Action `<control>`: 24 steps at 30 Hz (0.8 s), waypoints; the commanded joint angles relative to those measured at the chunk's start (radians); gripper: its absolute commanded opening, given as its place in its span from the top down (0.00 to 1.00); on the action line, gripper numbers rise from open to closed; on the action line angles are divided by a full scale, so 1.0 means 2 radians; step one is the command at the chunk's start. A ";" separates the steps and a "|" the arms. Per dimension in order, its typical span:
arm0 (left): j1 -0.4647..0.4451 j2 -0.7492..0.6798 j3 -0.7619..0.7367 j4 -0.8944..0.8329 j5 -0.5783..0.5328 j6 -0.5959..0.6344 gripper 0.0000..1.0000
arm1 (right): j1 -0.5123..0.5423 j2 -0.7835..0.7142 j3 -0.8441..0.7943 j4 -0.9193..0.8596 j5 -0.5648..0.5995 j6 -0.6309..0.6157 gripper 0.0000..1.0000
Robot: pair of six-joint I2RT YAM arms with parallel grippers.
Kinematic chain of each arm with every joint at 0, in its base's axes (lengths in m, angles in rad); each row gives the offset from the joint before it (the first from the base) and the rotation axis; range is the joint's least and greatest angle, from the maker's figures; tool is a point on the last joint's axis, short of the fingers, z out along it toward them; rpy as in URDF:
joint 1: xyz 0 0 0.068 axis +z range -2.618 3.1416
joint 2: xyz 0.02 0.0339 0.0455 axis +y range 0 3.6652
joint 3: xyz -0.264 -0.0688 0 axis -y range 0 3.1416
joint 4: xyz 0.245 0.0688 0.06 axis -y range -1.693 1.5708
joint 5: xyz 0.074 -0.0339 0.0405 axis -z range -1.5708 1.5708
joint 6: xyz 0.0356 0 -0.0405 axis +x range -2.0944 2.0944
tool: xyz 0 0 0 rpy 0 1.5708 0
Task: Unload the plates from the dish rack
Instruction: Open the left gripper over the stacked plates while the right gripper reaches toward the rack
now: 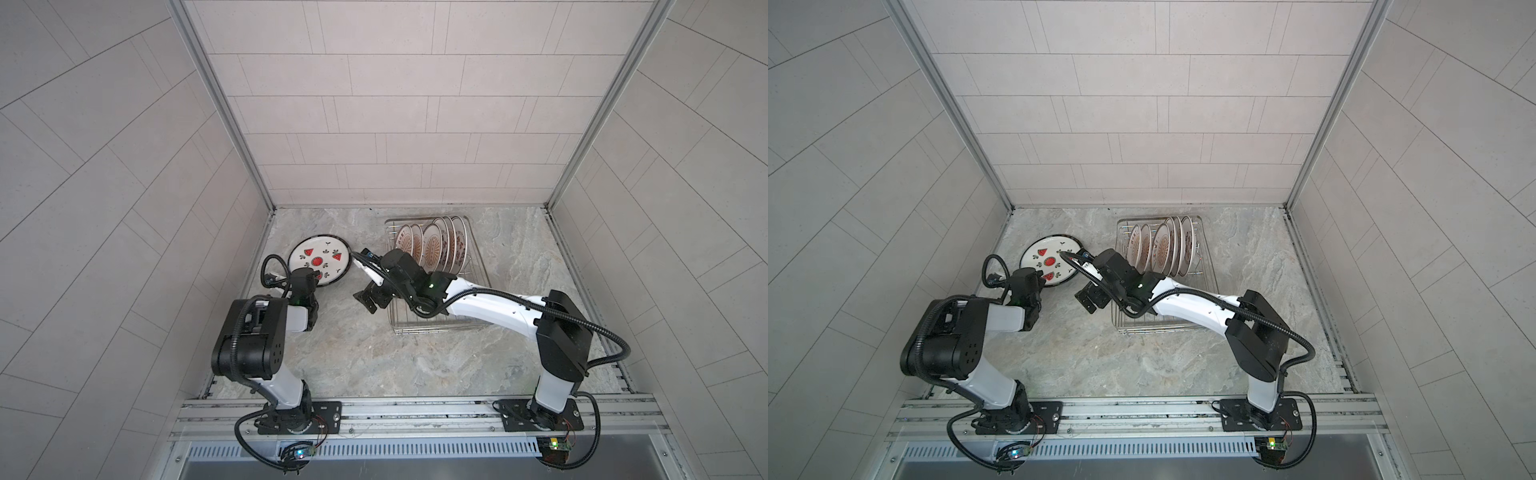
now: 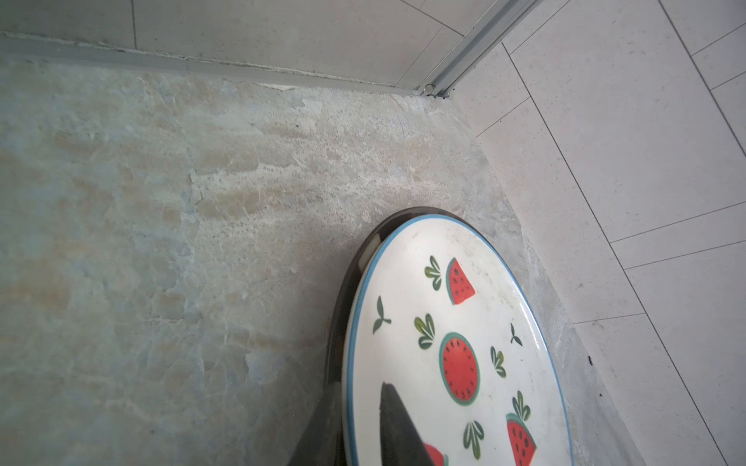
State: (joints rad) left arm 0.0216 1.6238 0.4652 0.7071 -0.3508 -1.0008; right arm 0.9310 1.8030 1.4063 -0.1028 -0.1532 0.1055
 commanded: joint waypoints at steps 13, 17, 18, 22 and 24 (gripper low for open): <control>0.005 -0.062 -0.018 0.013 -0.043 0.008 0.76 | -0.004 0.006 0.018 0.012 -0.022 -0.006 0.02; 0.005 -0.111 -0.036 -0.001 -0.036 0.008 0.76 | -0.003 -0.001 0.026 -0.001 -0.025 -0.007 0.02; 0.005 -0.124 -0.042 -0.001 -0.031 0.009 0.76 | -0.003 -0.004 0.026 -0.001 -0.027 -0.008 0.02; 0.004 -0.182 -0.051 -0.028 0.003 0.029 0.76 | -0.001 -0.021 0.020 -0.002 -0.033 -0.010 0.02; -0.004 -0.212 -0.050 -0.052 0.023 0.041 0.76 | -0.001 -0.035 0.010 0.001 -0.027 -0.009 0.02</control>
State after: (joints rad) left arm 0.0246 1.2697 0.3737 0.6666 -0.3489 -0.9668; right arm 0.9245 1.8133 1.4269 -0.1047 -0.2024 0.1047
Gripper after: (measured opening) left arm 0.241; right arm 0.984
